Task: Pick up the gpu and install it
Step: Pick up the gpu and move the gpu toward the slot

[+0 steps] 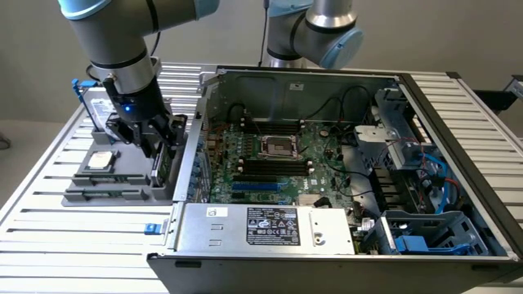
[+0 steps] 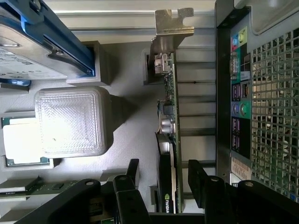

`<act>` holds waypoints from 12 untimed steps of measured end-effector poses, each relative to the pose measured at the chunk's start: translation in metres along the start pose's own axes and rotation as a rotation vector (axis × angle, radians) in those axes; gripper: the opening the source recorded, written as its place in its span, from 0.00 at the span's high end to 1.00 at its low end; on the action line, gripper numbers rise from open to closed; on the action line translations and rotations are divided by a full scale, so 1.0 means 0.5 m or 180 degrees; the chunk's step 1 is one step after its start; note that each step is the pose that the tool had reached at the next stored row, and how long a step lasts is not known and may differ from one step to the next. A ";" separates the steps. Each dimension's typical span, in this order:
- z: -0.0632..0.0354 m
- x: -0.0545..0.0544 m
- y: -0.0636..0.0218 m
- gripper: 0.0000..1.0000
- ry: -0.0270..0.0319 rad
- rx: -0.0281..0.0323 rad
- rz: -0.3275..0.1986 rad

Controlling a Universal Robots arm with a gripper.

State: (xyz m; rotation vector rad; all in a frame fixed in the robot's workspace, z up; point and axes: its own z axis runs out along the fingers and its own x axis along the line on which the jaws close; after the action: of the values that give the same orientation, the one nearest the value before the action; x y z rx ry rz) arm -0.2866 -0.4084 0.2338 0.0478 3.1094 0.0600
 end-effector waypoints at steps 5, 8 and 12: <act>0.000 0.000 0.001 0.45 -0.0004 0.0001 0.0009; 0.000 0.000 0.001 0.45 -0.0004 0.0001 0.0019; 0.000 0.000 0.001 0.45 -0.0004 0.0001 0.0024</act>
State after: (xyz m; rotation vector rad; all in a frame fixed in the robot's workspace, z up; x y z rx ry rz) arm -0.2864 -0.4079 0.2337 0.0594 3.1081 0.0596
